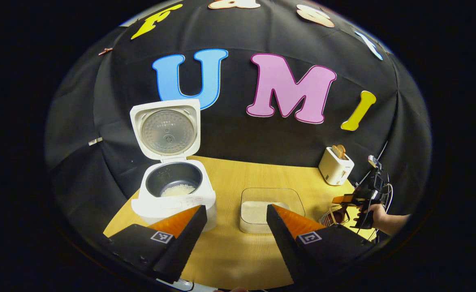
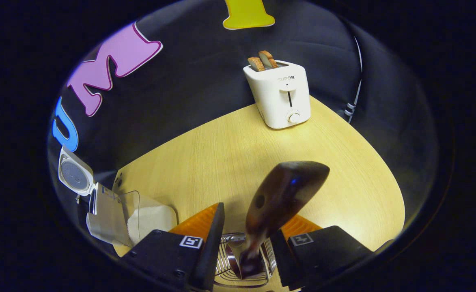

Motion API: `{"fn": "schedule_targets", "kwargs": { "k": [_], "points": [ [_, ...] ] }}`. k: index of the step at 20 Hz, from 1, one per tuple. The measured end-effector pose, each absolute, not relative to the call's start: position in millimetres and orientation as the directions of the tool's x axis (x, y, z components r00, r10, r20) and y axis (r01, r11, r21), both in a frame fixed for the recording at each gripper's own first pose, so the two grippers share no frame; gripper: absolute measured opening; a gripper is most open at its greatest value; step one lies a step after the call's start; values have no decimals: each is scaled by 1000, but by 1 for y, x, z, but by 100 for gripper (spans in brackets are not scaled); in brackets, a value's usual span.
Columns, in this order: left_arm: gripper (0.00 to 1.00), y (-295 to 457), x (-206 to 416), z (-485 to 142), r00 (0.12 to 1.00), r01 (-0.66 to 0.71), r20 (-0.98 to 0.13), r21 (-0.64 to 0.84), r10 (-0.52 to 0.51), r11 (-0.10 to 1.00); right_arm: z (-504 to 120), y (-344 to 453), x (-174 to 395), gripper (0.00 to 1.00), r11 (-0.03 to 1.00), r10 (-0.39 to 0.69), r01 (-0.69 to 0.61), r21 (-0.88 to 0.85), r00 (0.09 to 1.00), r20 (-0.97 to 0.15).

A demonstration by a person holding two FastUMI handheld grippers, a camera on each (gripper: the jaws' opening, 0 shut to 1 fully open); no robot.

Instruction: Close the left gripper, press the button to open the rice cooker; take a wooden spoon from the chopstick holder with the right hand, scoop a spoonful of rice and pour it into the rice cooker, then put the wooden spoon back into the chopstick holder.

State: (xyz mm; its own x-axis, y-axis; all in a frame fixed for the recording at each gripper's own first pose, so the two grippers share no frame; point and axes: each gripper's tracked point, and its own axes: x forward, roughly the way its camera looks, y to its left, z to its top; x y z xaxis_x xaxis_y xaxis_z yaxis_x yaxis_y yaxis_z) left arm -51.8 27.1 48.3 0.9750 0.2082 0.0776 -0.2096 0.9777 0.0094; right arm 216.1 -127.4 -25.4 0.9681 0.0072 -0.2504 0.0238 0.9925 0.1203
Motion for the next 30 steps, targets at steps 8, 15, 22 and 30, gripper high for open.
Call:
{"fn": "schedule_targets", "kwargs": {
  "k": [8,15,22,30],
  "points": [
    [95,33,-62,45,974,-210,85,4,209,978,-23,-131,211,21,993,-11,39,112,969,-246],
    [95,40,-68,50,976,-185,120,9,182,983,32,-117,178,19,998,-62,64,23,995,-73],
    [95,67,-81,51,974,-163,156,-35,167,986,85,-97,143,19,996,-84,84,15,996,24],
    [95,108,-95,62,963,-158,207,-72,170,985,119,8,125,19,997,29,-21,-73,994,108]
  ]
}}
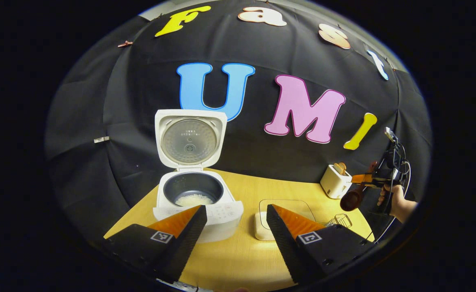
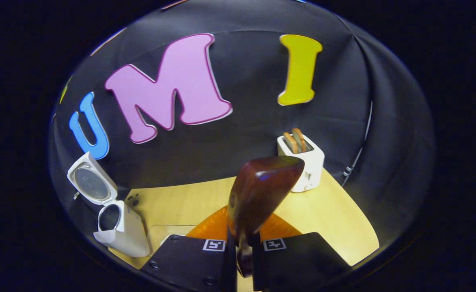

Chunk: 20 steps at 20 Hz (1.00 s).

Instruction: Close the left gripper, press the button to open the rice cooker; take a wooden spoon from the chopstick holder with the right hand, scoop a spoonful of rice and pour it into the rice cooker, then put the wooden spoon back into the chopstick holder.

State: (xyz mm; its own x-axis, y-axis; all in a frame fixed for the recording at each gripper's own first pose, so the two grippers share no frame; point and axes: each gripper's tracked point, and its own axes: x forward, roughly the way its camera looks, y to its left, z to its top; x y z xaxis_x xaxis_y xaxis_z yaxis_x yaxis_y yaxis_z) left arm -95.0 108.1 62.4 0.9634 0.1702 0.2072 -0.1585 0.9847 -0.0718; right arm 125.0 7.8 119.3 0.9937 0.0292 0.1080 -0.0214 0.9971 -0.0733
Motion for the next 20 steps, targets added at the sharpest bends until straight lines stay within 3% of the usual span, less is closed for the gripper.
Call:
{"fn": "schedule_targets", "kwargs": {
  "k": [9,15,16,17,20],
  "points": [
    [95,144,-100,75,957,-177,218,-75,190,981,58,117,174,19,977,128,-113,-179,989,71],
    [96,169,-94,65,967,-174,175,-72,185,982,-7,126,214,19,981,46,-39,-190,998,34],
    [92,174,-94,61,968,-178,168,-74,188,981,-15,127,219,19,981,39,-32,-190,999,35],
    [96,178,-96,56,969,-180,159,-76,190,981,-23,127,224,19,982,28,-23,-188,999,29],
    [96,188,-95,40,974,-179,123,-79,188,981,-40,131,234,19,986,18,-14,-167,1000,19]
  ]
}}
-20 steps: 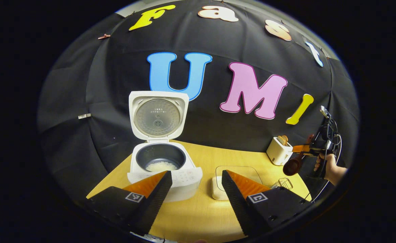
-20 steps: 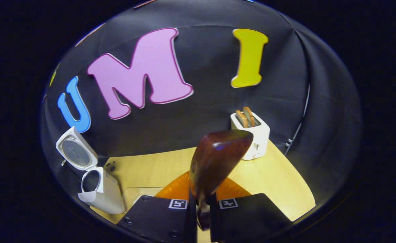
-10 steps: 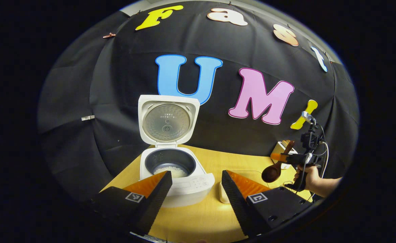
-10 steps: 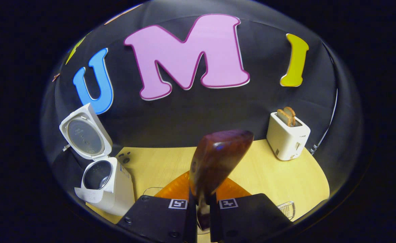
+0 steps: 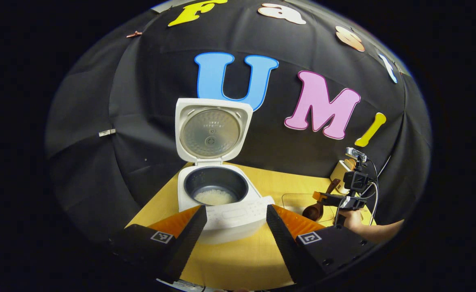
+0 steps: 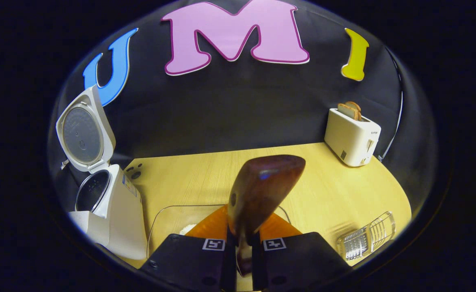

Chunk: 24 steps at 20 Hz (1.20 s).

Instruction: Close the left gripper, press the button to open the rice cooker; take a wooden spoon from the chopstick holder with the right hand, scoop a spoonful of rice and pour it into the rice cooker, then put the wooden spoon back into the chopstick holder.

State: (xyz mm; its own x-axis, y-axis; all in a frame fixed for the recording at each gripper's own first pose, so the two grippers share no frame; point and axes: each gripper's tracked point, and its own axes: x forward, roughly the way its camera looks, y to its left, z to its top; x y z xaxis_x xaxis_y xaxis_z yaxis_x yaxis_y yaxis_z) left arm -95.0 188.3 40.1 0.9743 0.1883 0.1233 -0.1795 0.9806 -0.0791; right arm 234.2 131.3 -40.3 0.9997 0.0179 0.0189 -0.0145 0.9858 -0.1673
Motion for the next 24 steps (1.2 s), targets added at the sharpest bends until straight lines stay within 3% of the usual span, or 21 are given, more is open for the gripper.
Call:
{"fn": "schedule_targets", "kwargs": {
  "k": [7,23,24],
  "points": [
    [95,201,-95,21,979,-168,96,-103,178,980,-59,137,239,19,986,-30,37,-161,999,43],
    [95,197,-113,16,980,-137,119,-166,158,977,-90,194,199,19,993,103,-98,58,990,-94],
    [91,198,-115,16,980,-138,121,-168,160,976,-88,192,197,8,992,105,-97,86,990,-98]
  ]
}}
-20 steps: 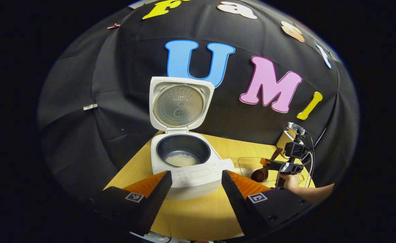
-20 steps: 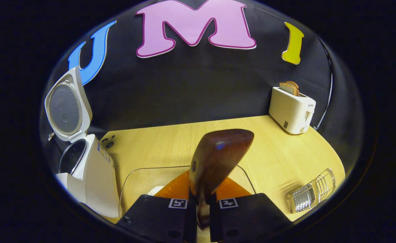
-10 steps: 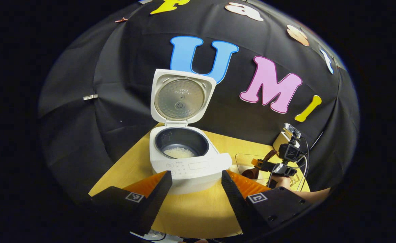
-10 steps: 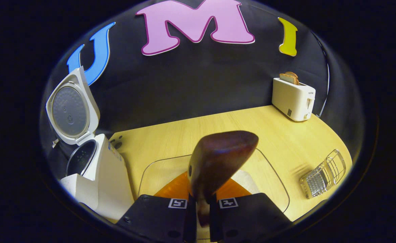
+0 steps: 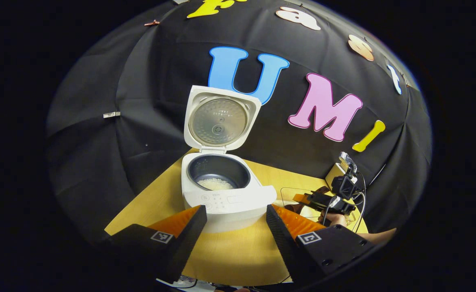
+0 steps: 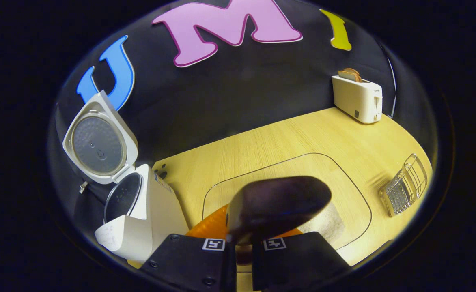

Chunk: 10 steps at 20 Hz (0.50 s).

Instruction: Close the left gripper, press the button to open the rice cooker; take a wooden spoon from the chopstick holder with the right hand, scoop a spoonful of rice and pour it into the rice cooker, then put the wooden spoon back into the chopstick holder.

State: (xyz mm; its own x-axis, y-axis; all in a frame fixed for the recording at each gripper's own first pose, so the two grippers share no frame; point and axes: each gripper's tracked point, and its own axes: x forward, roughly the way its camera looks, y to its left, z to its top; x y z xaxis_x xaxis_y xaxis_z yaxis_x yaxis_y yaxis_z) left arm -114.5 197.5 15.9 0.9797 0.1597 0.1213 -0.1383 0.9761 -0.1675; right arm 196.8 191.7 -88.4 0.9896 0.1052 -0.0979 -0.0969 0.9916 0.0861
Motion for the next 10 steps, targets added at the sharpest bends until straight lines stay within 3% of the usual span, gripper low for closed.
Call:
{"fn": "schedule_targets", "kwargs": {
  "k": [2,4,5,6,10],
  "points": [
    [95,200,-117,19,979,-139,125,-185,163,973,-84,188,193,8,986,109,-95,139,989,-100],
    [95,202,-118,23,977,-138,135,-200,167,970,-78,181,191,8,984,107,-92,153,990,-94],
    [91,202,-118,24,976,-141,135,-200,170,970,-77,178,190,7,983,106,-90,160,990,-92],
    [95,203,-117,24,976,-144,134,-197,173,970,-76,176,189,8,979,107,-89,181,990,-92],
    [95,202,-121,28,975,-150,134,-188,177,971,-71,164,185,8,947,113,-80,312,989,-90]
  ]
}}
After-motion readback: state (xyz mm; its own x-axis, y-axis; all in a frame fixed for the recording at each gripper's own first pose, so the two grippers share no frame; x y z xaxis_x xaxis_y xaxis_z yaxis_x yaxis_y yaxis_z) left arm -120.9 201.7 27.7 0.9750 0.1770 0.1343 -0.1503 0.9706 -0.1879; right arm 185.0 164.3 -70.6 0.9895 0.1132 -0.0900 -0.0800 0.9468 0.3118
